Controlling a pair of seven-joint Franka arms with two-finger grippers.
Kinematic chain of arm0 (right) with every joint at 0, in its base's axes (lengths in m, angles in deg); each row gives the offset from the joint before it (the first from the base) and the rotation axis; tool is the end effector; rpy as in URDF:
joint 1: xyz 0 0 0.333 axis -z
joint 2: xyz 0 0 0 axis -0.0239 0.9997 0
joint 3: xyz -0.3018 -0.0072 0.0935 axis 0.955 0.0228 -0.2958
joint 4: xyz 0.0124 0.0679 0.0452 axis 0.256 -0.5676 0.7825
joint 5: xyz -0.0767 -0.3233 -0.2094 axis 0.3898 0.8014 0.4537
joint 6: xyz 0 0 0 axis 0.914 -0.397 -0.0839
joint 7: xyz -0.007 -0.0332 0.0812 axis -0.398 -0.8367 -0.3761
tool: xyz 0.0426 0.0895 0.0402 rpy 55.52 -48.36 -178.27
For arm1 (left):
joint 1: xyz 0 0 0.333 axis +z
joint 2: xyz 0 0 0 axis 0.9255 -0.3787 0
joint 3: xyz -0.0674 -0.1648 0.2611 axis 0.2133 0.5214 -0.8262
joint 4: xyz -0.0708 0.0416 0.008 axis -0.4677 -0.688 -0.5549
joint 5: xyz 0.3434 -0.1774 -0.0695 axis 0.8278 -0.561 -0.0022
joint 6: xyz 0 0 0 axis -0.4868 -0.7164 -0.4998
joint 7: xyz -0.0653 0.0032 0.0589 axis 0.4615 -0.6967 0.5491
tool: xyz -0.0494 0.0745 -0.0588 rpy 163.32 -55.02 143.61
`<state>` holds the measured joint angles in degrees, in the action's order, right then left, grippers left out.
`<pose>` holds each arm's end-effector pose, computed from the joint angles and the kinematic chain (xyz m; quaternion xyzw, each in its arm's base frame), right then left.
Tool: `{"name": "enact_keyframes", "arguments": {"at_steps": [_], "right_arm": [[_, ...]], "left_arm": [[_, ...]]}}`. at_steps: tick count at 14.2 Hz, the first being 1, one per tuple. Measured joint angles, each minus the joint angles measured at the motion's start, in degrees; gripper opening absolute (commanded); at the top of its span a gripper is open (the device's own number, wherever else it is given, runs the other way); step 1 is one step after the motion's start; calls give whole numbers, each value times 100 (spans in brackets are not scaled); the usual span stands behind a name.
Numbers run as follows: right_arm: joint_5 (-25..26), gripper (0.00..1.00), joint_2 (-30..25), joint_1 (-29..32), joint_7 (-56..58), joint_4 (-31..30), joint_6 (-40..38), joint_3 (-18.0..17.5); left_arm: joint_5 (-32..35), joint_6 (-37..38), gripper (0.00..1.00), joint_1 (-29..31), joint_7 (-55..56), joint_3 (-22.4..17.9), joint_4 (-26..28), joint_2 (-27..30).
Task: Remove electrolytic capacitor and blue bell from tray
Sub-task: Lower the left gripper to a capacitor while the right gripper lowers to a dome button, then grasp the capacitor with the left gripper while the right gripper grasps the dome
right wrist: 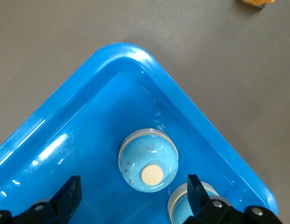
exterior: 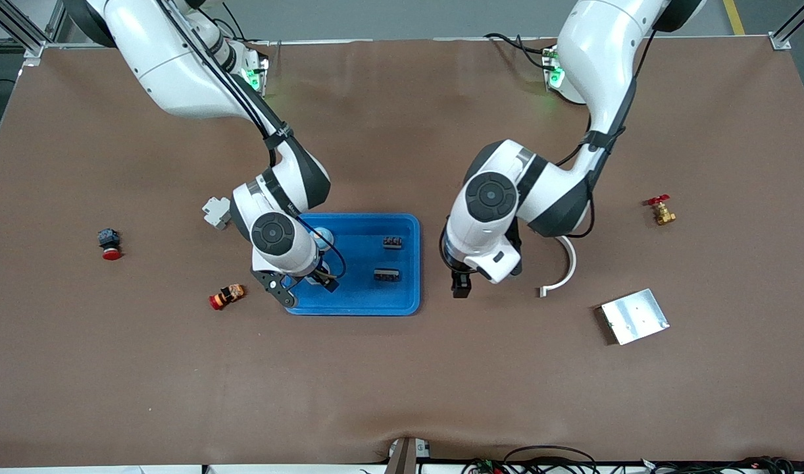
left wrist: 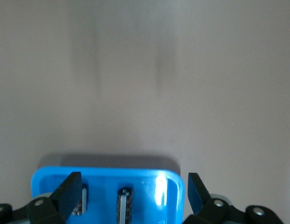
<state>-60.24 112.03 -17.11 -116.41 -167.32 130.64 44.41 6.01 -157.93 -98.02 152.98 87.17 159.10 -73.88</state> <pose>0.6075 0.3155 0.2245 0.9266 -0.3733 -0.0374 0.0252 0.6030 -0.4312 0.3356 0.7007 0.7125 -0.0169 0.0329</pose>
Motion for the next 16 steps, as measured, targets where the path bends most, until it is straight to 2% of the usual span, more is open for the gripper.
{"name": "enact_keyframes", "arguments": {"at_steps": [6, 10, 13, 16], "right_arm": [[360, 100, 151, -50, -37, -208, 279, 1], [381, 100, 188, -50, -37, -234, 376, 10], [382, 100, 188, -49, -36, -234, 378, 16], [383, 69, 188, -46, -35, -248, 378, 28]], "left_arm": [[0, -423, 100, -437, 194, -36, -252, -459], [0, -579, 100, -839, 194, -333, -511, -854], [0, -819, 100, -973, 200, -397, -607, -1043], [0, -1037, 100, -1023, 200, -429, -627, -1173]]}}
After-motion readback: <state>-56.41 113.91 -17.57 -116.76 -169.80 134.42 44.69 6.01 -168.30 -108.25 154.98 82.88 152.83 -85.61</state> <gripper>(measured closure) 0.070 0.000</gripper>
